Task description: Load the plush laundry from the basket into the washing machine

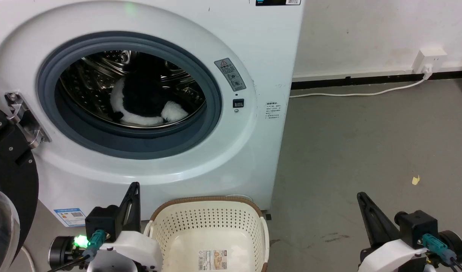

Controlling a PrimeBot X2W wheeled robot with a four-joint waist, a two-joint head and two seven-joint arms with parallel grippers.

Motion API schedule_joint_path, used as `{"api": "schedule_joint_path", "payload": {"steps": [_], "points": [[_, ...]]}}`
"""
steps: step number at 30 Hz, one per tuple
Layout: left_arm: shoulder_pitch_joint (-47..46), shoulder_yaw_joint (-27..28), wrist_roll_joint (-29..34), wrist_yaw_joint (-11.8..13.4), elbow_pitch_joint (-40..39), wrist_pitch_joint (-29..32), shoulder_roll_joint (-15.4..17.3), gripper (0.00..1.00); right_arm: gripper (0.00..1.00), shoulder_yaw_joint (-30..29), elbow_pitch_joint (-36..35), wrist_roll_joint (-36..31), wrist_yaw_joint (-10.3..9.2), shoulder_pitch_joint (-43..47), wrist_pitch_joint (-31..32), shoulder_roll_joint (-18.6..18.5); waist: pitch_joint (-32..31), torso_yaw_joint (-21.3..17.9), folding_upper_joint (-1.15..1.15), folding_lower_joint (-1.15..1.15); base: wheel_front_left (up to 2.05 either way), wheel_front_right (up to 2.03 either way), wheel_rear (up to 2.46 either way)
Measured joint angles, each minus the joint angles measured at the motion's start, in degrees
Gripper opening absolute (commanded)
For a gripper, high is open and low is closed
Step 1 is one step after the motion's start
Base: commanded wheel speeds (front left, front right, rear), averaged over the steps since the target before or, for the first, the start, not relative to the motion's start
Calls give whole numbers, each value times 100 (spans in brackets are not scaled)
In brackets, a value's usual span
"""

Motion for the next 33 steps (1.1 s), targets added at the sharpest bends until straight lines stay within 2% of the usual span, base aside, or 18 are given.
{"api": "schedule_joint_path", "payload": {"steps": [10, 33], "points": [[7, 140, 244, -54, -86, 113, -132, 0, 0, -4, -70, -100, 1, -79, 98, 0, 37, -33, 0, 0, 0, 0, 0], [12, 171, 280, -59, -93, 119, -138, 0, 0, -7, -80, -101, 1, -80, 102, 0, 37, -33, 0, 0, 0, 0, 0]]}}
